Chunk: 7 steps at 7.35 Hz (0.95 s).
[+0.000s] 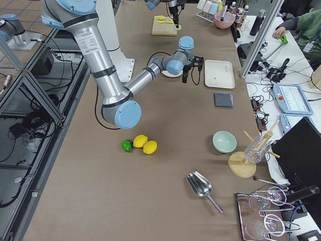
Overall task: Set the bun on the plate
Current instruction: 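Lift the bun and carry it toward the plate while the right arm withdraws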
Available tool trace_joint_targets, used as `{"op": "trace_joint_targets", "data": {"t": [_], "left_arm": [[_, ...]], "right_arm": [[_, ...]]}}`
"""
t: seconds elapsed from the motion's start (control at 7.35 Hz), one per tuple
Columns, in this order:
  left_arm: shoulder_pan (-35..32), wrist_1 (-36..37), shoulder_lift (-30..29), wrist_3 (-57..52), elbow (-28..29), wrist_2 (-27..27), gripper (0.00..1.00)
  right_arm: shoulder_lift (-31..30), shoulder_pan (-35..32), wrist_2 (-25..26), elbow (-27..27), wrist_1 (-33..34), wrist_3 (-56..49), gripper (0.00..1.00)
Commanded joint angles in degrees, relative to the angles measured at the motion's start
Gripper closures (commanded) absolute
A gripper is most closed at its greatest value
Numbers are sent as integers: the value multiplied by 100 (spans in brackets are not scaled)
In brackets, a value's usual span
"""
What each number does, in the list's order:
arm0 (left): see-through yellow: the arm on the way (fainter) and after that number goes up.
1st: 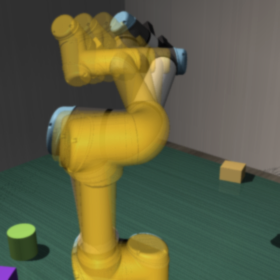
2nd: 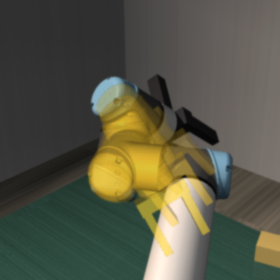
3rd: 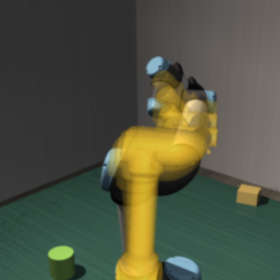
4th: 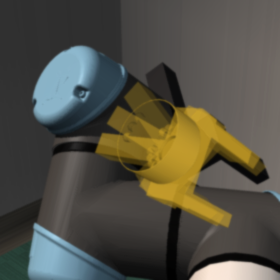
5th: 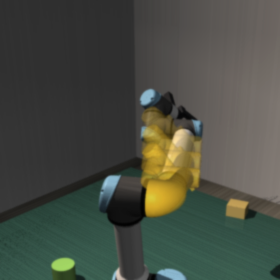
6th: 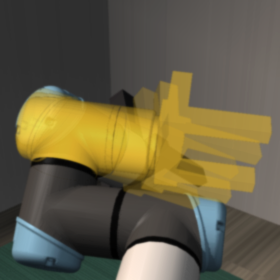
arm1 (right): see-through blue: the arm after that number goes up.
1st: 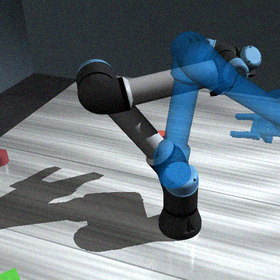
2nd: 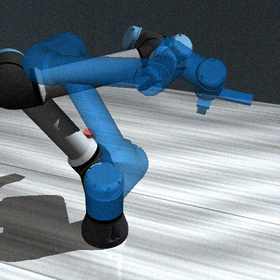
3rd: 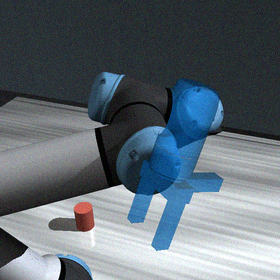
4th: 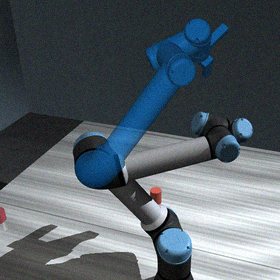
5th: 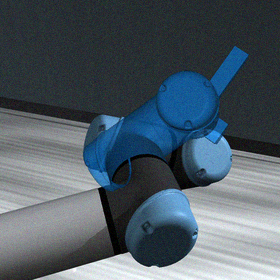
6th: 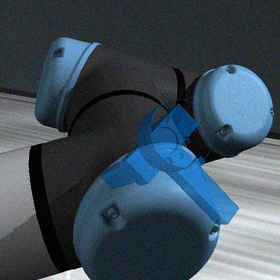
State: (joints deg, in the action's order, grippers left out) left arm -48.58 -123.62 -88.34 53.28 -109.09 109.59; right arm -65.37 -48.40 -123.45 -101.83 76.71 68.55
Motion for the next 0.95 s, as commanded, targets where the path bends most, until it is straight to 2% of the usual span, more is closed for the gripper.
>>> {"op": "trace_joint_targets", "data": {"t": [0.0, 0.14, 0.41, 0.68, 0.82], "left_arm": [[67, 1406, -1328, 617, -51, -17, 69], [407, 2003, -1978, 1145, -60, -156, 69], [1583, 2849, -3157, 2007, 158, -1120, 69], [1999, 2976, -3522, 2546, 265, -1334, 69], [2201, 2967, -3801, 2573, 596, -1622, 69]], "right_arm": [[-378, -459, -223, -223, 677, -997, 0], [-571, -625, -232, -232, 836, -1489, 0], [-1221, -1283, -547, -206, 811, -2797, 0], [-1564, -1733, -601, -127, 837, -3643, 0], [-1731, -1830, -610, -109, 794, -3856, 0]]}}
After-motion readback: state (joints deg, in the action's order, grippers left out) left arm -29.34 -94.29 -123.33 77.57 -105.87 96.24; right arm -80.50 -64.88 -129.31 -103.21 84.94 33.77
